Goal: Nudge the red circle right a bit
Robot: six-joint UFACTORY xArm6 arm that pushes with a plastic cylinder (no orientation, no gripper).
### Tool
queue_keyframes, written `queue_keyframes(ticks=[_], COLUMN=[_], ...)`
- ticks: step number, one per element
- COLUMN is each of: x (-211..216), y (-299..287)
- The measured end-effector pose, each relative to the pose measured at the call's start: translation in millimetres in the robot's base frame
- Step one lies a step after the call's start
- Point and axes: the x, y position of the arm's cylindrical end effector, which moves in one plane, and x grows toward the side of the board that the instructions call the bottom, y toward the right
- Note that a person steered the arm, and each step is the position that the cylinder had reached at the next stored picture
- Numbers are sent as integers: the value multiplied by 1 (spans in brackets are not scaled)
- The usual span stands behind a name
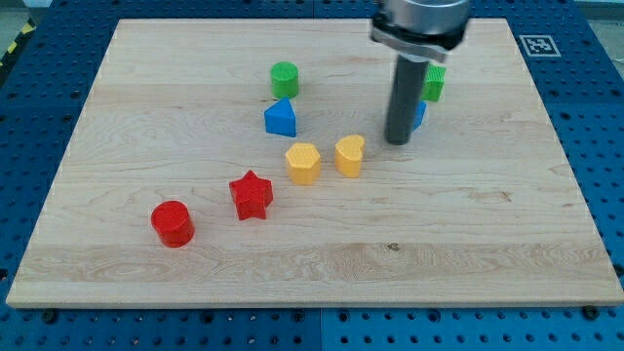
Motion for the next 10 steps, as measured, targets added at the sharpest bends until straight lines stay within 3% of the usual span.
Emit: queue_keyframes(ticks=[1, 3, 6, 8, 9, 10], x=[22, 99, 175, 178, 170, 170], y=[31, 17, -127, -280, -316, -317])
